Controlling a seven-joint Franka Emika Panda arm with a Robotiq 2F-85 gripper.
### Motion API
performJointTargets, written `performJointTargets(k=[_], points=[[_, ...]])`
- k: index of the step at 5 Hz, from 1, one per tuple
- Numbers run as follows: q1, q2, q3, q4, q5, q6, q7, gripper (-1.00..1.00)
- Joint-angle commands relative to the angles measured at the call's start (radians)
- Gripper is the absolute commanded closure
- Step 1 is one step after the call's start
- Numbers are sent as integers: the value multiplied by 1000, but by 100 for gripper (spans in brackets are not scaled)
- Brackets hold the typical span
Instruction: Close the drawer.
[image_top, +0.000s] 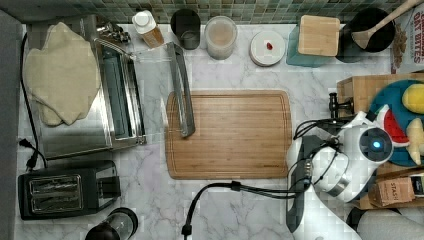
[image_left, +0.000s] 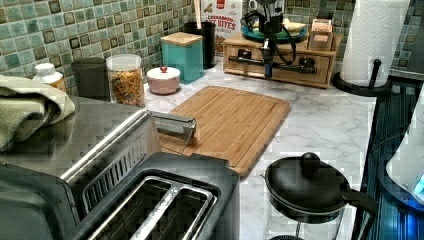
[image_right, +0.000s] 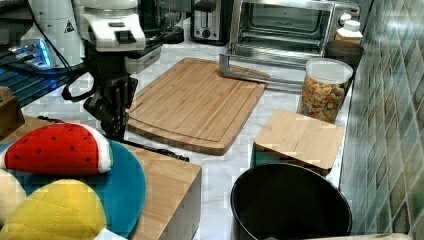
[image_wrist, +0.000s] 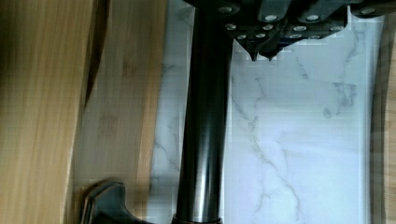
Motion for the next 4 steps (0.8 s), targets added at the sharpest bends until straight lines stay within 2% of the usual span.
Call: performJointTargets(k=[1, 2, 4], points=[[-63, -60, -137, 131, -57, 97, 137, 100], [-83, -62, -116, 131, -67, 97, 144, 100], [-65, -60, -135, 130, -58, 97, 138, 100]])
